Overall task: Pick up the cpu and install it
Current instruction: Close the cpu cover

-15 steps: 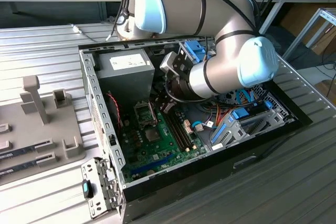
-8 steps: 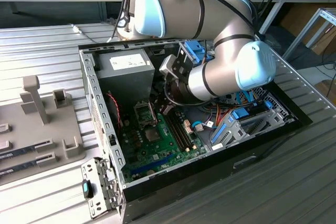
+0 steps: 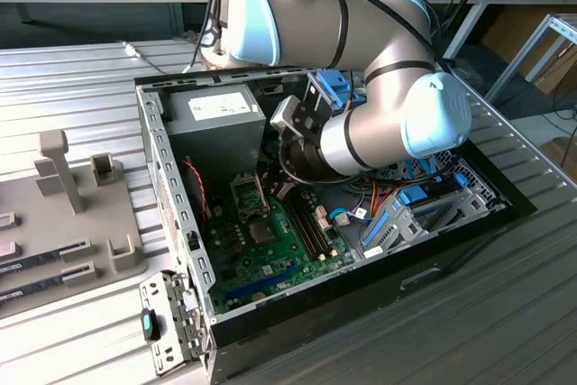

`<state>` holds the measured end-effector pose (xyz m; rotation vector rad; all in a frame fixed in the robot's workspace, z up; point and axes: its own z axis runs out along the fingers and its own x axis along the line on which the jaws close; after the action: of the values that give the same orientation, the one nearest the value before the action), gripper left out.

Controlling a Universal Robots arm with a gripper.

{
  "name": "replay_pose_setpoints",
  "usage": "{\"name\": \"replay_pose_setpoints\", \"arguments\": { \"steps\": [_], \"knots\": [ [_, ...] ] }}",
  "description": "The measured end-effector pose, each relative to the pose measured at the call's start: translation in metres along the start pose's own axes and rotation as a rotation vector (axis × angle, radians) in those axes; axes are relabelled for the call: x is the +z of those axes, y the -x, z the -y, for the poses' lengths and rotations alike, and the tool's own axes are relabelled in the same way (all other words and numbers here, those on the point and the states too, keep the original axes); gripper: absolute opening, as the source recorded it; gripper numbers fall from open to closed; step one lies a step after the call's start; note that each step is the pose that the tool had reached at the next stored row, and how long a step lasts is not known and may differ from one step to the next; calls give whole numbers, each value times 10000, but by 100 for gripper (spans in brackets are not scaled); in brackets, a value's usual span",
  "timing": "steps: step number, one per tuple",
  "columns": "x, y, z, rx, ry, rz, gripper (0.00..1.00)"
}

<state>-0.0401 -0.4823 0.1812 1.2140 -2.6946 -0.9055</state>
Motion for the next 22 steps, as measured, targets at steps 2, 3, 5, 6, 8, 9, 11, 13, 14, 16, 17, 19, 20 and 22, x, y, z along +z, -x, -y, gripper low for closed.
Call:
{"name": "replay_pose_setpoints", "arguments": {
  "steps": [2,3,5,6,8,9,11,13,14,16,17,19,20,22],
  "knots": [
    [-15,2,-8,-1,-2,3,11],
    [-23,3,-13,-2,-3,4,11],
    [-47,8,-27,-4,-4,5,11],
    [-57,10,-34,-5,-4,7,11],
    [-75,14,-45,-5,-3,8,11],
    [-83,16,-51,-6,-2,9,11],
    [-106,21,-64,-10,5,17,11],
    [-116,21,-70,-15,18,30,11],
    [-120,19,-69,-22,36,48,11],
    [-124,14,-65,-30,57,67,11],
    [-127,12,-59,-34,77,78,11],
    [-130,8,-50,-45,130,120,11],
    [-132,7,-47,-51,143,131,11],
    [-142,18,-21,-54,213,159,11]
  ]
}}
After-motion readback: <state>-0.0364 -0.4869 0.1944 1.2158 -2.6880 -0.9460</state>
